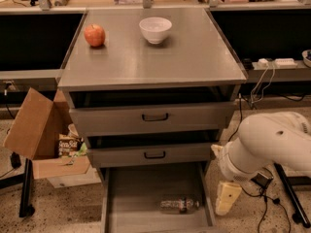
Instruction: Pick water bottle from bottom drawer and place on counter
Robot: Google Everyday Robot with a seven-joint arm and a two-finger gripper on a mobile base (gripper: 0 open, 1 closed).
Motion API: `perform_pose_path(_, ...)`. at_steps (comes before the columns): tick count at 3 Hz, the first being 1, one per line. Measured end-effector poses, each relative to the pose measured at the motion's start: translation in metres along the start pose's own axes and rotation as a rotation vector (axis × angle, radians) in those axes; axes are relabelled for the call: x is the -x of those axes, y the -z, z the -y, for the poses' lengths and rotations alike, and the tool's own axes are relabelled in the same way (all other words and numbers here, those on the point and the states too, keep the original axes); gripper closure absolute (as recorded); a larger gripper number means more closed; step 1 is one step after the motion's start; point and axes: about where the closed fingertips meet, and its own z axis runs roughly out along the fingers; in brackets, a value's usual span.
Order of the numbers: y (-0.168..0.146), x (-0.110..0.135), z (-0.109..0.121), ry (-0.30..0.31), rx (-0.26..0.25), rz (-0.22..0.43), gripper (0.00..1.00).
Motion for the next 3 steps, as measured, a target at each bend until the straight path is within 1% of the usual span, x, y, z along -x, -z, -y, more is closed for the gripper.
perform_pose_path(1, -0.071, -0.013, 0.003, -0.042, -0.027, 0.039, 0.0)
perform_pose_path(2, -0.073, -0.013, 0.003, -0.044, -0.027, 0.037, 0.0)
perform_pose_path(3, -0.112, -0.016, 0.001, -0.035, -0.021, 0.037, 0.0)
